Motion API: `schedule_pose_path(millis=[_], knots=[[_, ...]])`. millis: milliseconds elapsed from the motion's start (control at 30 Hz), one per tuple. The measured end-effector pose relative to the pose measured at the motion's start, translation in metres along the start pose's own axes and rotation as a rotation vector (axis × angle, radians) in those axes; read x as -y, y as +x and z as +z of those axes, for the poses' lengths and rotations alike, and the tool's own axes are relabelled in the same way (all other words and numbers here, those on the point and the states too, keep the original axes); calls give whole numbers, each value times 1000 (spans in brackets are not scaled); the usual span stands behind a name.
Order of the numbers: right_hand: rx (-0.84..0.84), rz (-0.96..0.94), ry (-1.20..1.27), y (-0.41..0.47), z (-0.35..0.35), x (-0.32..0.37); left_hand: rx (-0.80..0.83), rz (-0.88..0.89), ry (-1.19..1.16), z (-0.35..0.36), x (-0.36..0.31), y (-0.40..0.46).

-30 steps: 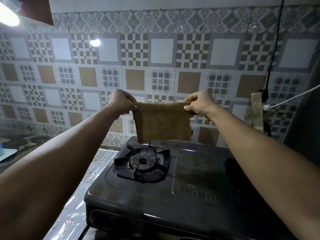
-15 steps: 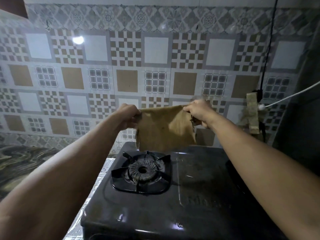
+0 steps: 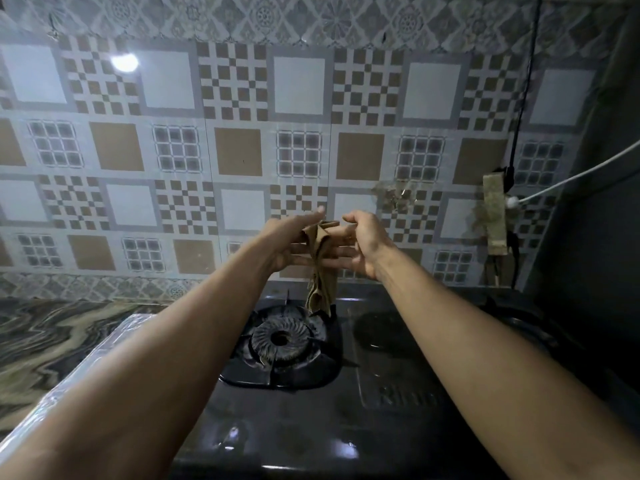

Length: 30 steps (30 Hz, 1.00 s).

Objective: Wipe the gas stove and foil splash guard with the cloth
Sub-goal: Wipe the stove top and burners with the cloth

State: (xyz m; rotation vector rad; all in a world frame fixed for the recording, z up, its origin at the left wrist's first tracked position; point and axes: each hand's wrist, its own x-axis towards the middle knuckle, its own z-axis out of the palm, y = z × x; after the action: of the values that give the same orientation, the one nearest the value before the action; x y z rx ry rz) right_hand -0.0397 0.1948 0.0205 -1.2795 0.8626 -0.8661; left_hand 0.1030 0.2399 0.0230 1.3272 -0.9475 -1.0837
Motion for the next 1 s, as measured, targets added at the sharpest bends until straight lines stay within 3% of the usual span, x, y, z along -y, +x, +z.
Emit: schedule_pose_path(millis=[167,333,433,533,600,733,833,1000], knots=[[61,102,0,13,-21,-2,-168,69,85,10,2,10],[-159,317,89,26,-43,-17,-186,118,111,30,3,17],[-8,453,323,38,-57,-35,-80,154,177,52,5,17],[21,348,728,56,-66,-49,98,162,196,68,15,18],[-30,234,850,70,-74,-52,0,205,257,68,21,21],[-185,159,603,90,-93,-54,-344,226,628,39,43,28],[-220,73,415,95,-97,-52,-474,123,901,8,72,30],[30,3,-342,118,-76,-86,-539,-72,1221,-31,114,28]])
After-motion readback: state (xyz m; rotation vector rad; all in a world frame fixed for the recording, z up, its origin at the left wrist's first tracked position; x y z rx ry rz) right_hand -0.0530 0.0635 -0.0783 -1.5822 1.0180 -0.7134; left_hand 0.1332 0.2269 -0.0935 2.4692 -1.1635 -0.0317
